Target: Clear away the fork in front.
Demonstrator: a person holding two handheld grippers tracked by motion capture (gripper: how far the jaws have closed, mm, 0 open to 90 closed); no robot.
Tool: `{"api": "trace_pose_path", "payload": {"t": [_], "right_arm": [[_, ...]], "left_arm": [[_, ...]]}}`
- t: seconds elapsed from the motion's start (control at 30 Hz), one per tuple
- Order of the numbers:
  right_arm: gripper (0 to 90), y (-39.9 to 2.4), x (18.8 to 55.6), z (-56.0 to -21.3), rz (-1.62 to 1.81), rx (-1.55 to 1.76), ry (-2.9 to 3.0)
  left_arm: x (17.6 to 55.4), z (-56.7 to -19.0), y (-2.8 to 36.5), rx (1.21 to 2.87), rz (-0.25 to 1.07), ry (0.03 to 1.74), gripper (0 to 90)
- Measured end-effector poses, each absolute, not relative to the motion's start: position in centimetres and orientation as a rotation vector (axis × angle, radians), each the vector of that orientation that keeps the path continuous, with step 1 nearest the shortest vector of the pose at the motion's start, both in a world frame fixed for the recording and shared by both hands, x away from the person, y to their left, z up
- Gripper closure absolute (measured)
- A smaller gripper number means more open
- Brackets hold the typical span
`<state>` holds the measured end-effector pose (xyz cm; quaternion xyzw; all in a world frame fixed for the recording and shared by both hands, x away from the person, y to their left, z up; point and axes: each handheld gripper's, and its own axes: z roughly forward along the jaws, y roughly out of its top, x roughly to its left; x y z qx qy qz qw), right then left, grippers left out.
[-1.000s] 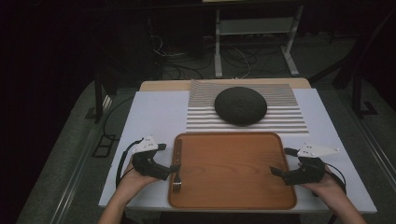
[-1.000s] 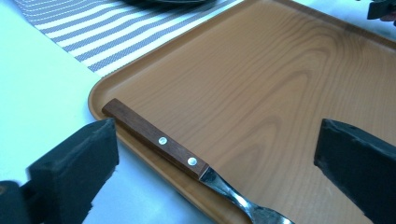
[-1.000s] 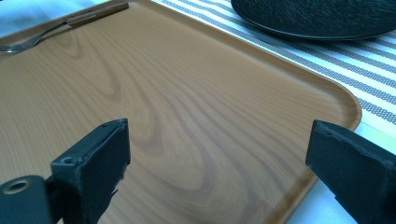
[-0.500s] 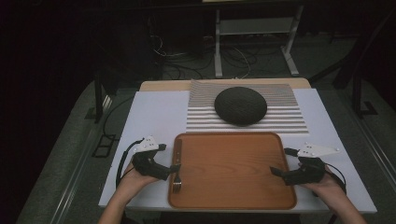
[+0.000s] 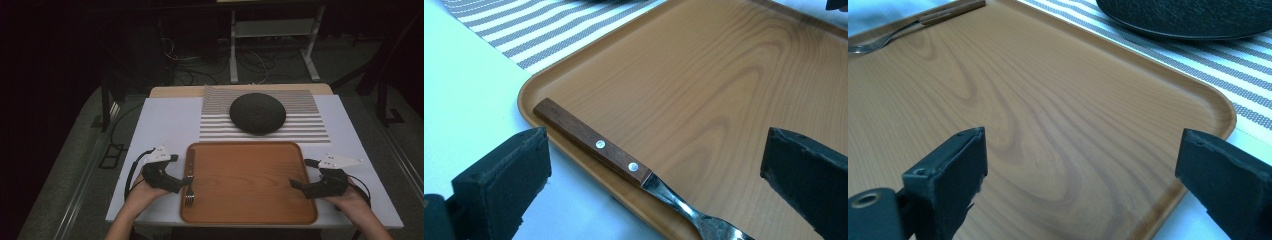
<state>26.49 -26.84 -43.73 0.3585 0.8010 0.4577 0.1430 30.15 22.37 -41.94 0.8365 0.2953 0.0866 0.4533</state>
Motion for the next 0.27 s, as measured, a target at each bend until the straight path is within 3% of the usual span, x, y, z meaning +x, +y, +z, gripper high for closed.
{"api": "trace_pose_path", "payload": {"t": [0.27], "right_arm": [[6.5,-26.87,26.48,-43.72,1.323,1.036,2.307]], "left_arm": [[30.16,-41.91,22.31,2.066,0.21,0.723,0.0]]}}
